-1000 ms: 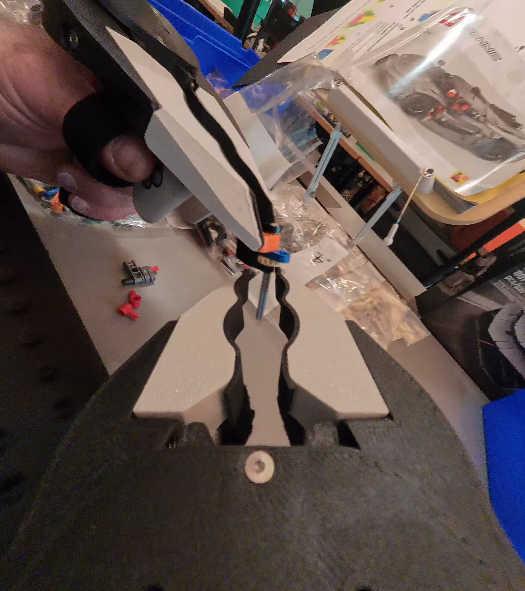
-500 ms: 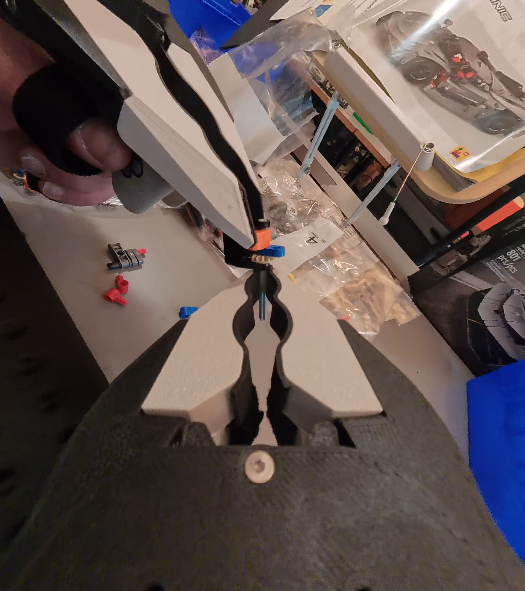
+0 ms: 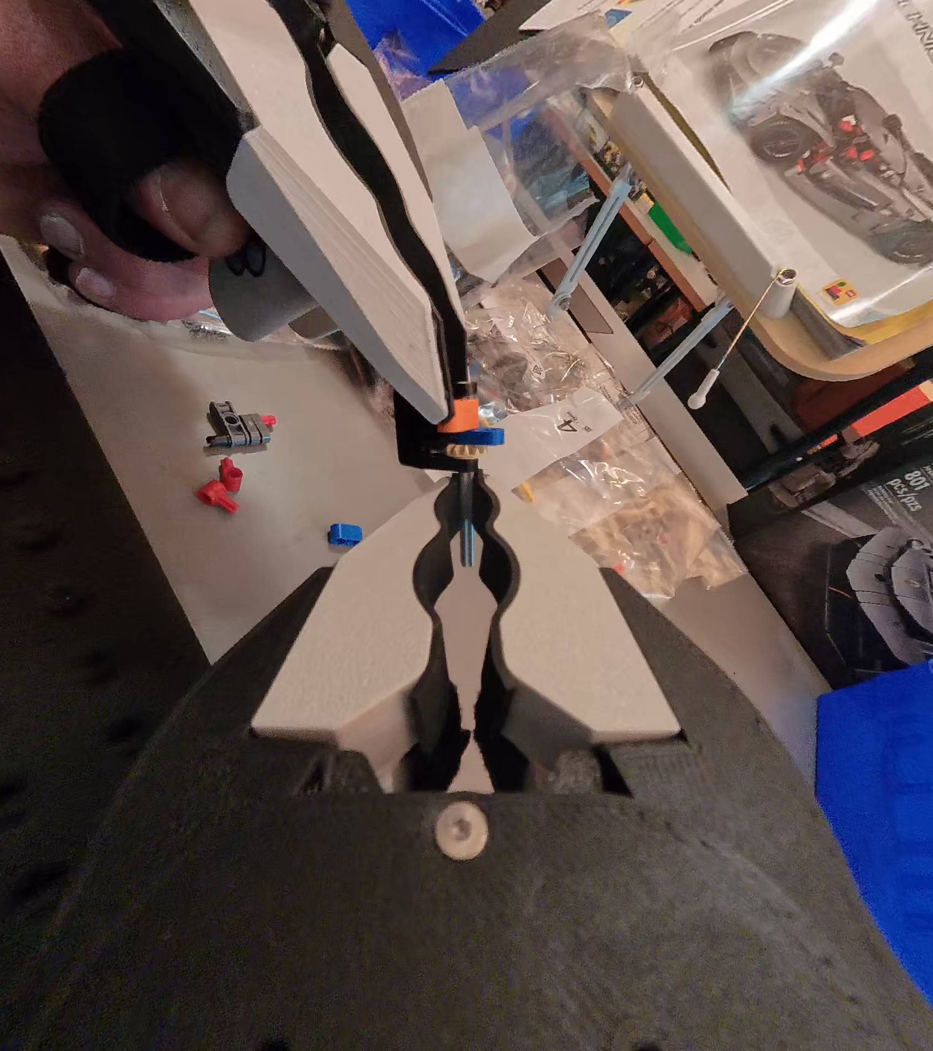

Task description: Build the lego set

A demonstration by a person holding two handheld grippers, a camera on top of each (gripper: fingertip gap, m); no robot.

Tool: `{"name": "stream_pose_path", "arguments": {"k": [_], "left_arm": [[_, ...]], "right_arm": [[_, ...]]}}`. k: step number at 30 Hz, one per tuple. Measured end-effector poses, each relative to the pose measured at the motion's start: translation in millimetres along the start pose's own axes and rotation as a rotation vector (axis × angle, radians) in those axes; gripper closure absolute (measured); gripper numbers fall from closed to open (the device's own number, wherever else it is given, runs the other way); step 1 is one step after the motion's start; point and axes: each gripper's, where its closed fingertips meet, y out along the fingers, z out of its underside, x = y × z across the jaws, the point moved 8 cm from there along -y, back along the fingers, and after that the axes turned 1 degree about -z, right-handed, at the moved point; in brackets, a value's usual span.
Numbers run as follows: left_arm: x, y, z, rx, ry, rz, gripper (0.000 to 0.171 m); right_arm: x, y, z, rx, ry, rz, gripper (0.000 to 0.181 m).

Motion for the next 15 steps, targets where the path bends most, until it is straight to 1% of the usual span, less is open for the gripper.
{"name": "stream_pose_path", "arguments": {"k": [13, 15], "left_arm": [[-0.2, -5.6, 3.5, 0.029, -0.027, 0.051, 0.16], [0.5, -7.3, 5.3, 0.037, -0.032, 0.049, 0.16]], "right_arm": [[3.2, -5.4, 5.5, -0.021, -0.039, -0.064, 0.18], [4.1, -3.9, 7.3, -0.004, -0.05, -0.07, 0.18]]}}
